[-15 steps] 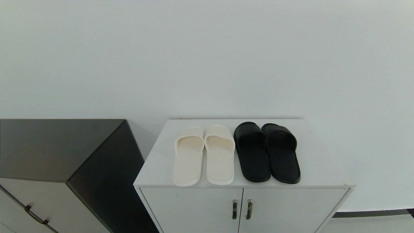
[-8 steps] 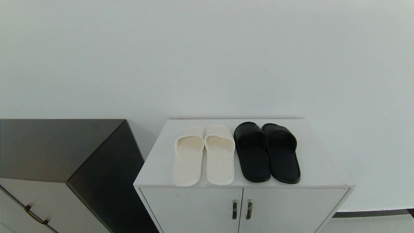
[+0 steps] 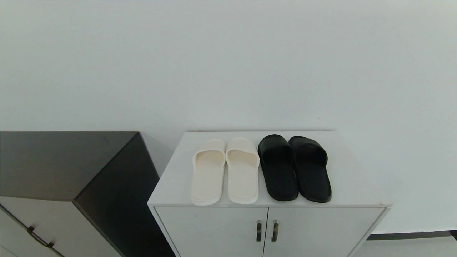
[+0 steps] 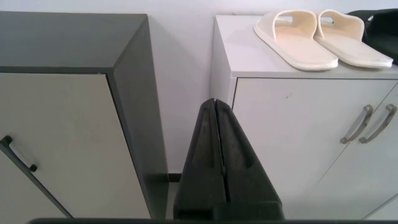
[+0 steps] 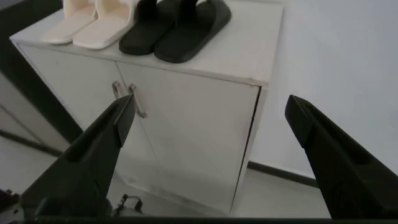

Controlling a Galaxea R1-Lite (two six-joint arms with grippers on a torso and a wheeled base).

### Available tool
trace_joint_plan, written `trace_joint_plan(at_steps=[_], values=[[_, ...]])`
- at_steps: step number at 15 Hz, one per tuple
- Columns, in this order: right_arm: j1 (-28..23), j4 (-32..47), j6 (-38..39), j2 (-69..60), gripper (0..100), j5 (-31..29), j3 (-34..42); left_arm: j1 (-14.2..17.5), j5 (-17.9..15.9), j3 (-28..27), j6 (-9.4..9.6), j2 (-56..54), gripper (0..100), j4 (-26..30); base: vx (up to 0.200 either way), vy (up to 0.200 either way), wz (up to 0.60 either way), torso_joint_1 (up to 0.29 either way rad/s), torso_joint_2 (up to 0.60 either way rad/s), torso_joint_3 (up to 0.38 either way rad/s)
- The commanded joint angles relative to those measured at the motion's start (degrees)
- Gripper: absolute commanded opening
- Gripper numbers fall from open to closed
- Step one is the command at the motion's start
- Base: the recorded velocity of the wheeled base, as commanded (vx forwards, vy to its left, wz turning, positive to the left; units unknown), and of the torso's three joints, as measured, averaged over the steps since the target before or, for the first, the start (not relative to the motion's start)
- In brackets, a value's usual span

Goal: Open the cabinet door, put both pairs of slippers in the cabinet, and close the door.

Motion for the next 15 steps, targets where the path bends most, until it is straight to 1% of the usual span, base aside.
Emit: trace_joint_plan(at_steps=[1, 2, 3, 4, 5, 6, 8, 9, 10, 11, 12, 13, 15], values=[[5.2, -8.4, -0.5, 20.9, 100, 0.7, -1.6, 0.0, 0.1, 0.0, -0.04, 0.1, 0, 0.0, 0.0, 0.0, 0.0, 0.0, 0.0, 0.0], [7.8, -11.9, -0.3, 26.8, 100, -1.4, -2.8, 0.0, 0.1, 0.0, -0.04, 0.1, 0, 0.0, 0.0, 0.0, 0.0, 0.0, 0.0, 0.0], [11.9, -15.7, 0.9, 32.2, 100, -4.4, -4.1, 0.0, 0.1, 0.0, -0.04, 0.1, 0, 0.0, 0.0, 0.0, 0.0, 0.0, 0.0, 0.0], [17.7, -20.0, 5.6, 36.4, 100, -9.3, -6.1, 0.0, 0.1, 0.0, -0.04, 0.1, 0, 0.0, 0.0, 0.0, 0.0, 0.0, 0.0, 0.0], [25.3, -22.7, 10.4, 40.0, 100, -15.9, -8.9, 0.0, 0.1, 0.0, -0.04, 0.1, 0, 0.1, 0.0, 0.0, 0.0, 0.0, 0.0, 0.0], [33.4, -23.7, 13.8, 44.1, 100, -24.2, -12.1, 0.0, 0.1, 0.0, -0.04, 0.1, 0, 0.1, 0.0, 0.0, 0.0, 0.0, 0.0, 0.0], [44.7, -24.9, 17.8, 52.6, 100, -34.1, -18.4, 0.0, 0.1, 0.0, 0.05, 0.1, 0, 0.1, 0.0, 0.0, 0.0, 0.0, 0.0, 0.0], [47.4, -26.6, 19.2, 57.7, 100, -38.4, -22.4, 0.0, -0.3, 0.0, 0.14, 0.1, 0, 0.2, 0.0, 0.0, 0.0, 0.0, 0.0, 0.0], [48.4, -28.2, 19.3, 62.0, 100, -42.3, -26.6, 0.0, -0.6, 0.0, 0.14, 0.1, 0, 0.2, 0.0, 0.0, 0.0, 0.0, 0.0, 0.0], [48.7, -28.7, 19.2, 65.9, 100, -44.9, -30.0, 0.0, -0.6, 0.0, 0.14, 0.1, 0, 0.2, 0.0, 0.0, 0.0, 0.0, 0.0, 0.0], [48.9, -28.7, 19.2, 67.6, 100, -45.8, -31.6, 0.0, -0.6, 0.0, 0.14, 0.1, 0, 0.2, 0.0, 0.0, 0.0, 0.0, 0.0, 0.0], [49.3, -28.8, 19.3, 71.8, 100, -49.1, -34.6, 0.0, -0.6, -0.1, 0.14, 0.1, 0, 0.2, 0.0, 0.0, 0.0, 0.0, 0.0, 0.0], [49.2, -29.0, 19.3, 76.9, 100, -54.9, -37.1, 0.0, -0.6, 0.0, 0.14, 0.1, 0, 0.2, 0.0, 0.0, 0.0, 0.0, 0.0, 0.0]])
